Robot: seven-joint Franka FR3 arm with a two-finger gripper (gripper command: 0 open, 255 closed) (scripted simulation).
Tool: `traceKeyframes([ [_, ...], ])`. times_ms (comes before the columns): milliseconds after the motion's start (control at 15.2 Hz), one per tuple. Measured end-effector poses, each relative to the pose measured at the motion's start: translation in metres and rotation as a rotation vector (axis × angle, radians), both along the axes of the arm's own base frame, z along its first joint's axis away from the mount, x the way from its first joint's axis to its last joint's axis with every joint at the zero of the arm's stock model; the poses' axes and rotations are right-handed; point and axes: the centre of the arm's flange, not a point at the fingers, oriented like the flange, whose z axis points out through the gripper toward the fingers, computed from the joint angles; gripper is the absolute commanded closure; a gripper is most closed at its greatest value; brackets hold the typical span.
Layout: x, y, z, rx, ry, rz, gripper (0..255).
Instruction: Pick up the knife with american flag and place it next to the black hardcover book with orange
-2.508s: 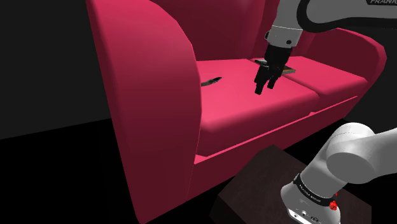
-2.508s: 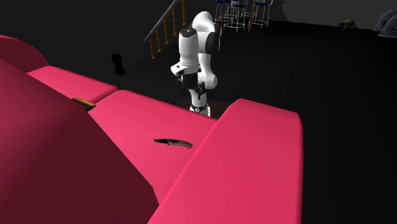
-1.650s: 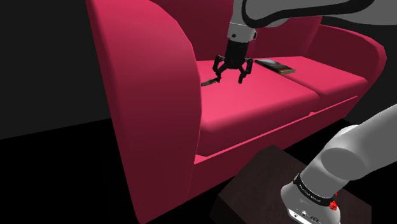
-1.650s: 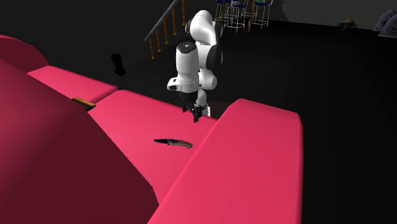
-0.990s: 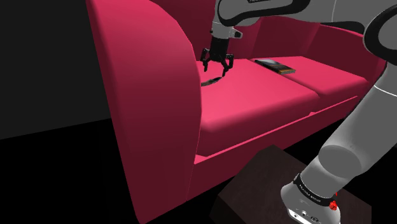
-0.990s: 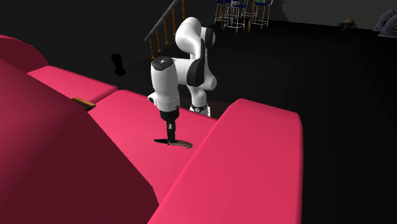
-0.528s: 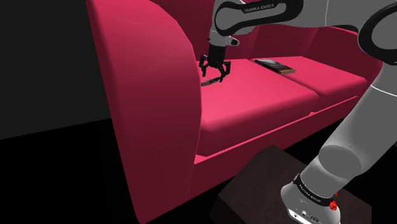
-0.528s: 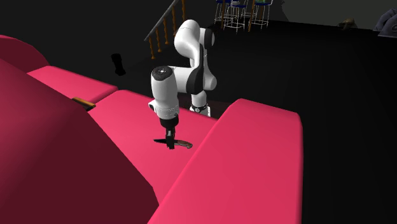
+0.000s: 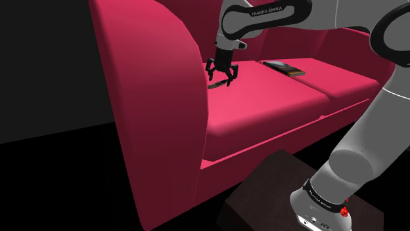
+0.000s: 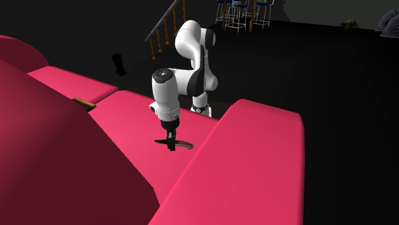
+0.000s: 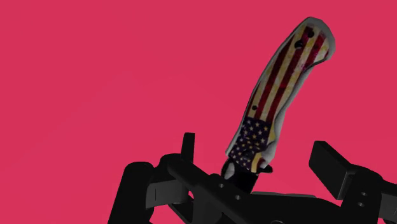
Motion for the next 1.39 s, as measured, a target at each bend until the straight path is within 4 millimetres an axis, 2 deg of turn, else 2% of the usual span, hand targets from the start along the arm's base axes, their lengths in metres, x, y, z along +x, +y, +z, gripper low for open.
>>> traceKeyframes([
  [132, 0.003, 0.001, 0.005, 0.001, -0.030, 0.002, 255],
  [792, 0.000, 0.000, 0.008, 0.000, -0.005, 0.000, 255],
  [1386, 0.000, 0.000, 0.053, 0.000, -0.001, 0.000, 255],
])
